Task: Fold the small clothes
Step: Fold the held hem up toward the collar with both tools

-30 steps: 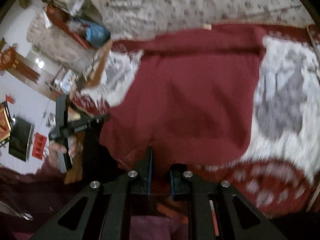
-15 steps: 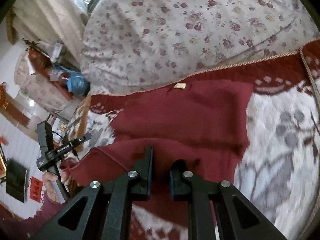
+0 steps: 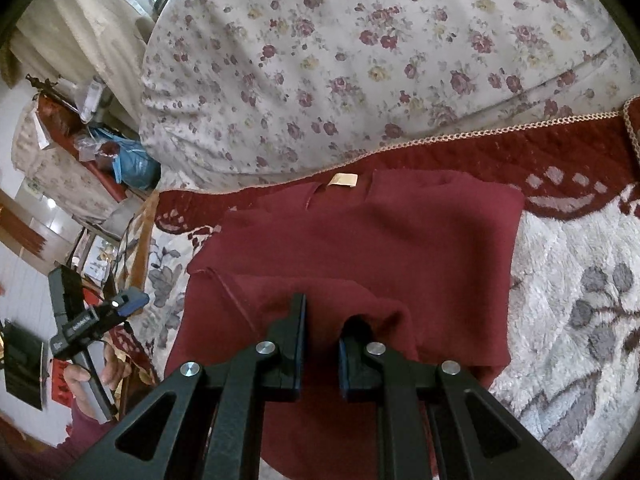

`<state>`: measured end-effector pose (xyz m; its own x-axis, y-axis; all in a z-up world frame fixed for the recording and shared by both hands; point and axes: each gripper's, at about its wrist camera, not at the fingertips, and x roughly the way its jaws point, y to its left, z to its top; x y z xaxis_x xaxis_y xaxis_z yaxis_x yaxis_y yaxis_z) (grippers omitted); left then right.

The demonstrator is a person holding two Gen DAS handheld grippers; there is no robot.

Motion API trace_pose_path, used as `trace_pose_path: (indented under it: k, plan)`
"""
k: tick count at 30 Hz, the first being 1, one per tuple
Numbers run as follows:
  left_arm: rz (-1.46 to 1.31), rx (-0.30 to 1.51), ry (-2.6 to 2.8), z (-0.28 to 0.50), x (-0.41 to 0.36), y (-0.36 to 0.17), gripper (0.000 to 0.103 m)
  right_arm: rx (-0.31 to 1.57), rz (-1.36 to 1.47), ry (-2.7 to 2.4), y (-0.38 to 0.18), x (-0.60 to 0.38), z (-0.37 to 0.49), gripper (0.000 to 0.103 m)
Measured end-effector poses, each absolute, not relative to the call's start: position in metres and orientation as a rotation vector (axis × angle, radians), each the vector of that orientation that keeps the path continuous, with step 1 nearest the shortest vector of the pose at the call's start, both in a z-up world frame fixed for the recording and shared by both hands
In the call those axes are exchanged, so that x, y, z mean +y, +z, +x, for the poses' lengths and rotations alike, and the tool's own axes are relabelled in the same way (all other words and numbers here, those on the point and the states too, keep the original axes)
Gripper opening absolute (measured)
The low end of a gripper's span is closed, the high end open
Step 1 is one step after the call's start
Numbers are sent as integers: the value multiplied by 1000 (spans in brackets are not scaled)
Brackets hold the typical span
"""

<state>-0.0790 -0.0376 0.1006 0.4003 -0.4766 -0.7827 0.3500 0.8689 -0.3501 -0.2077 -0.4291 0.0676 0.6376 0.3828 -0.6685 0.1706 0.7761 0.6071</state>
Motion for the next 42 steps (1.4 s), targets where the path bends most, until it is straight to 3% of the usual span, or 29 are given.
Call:
trace_pose_path:
  k: [6,7,8,10,18,20,25,42]
  plan:
    - [-6,1109,-553,-73,-68,60,80,895,692,128,69,-429,-213,14]
    - [38,1122,-550,-72,-76,50,75,893,695,128,70,-430,-214,14]
    - [70,1133,-553,-72,-81,45,52,890,698,128,70,-430,-215,14]
    - [109,1170,-588,-73,-88,36,16,888,698,131,72,-430,-217,14]
    - [70,1082,-599,-71,-82,81,13,834,695,132,87,-437,-219,14]
    - [59,1049,-596,-64,-85,96,7,811,705,122,92,-443,-216,14]
    - [93,979,-589,-56,-97,122,7,776,733,111,100,-452,-206,14]
    - [162,884,-439,31,-161,126,7,799,753,-13,73,-482,-141,14]
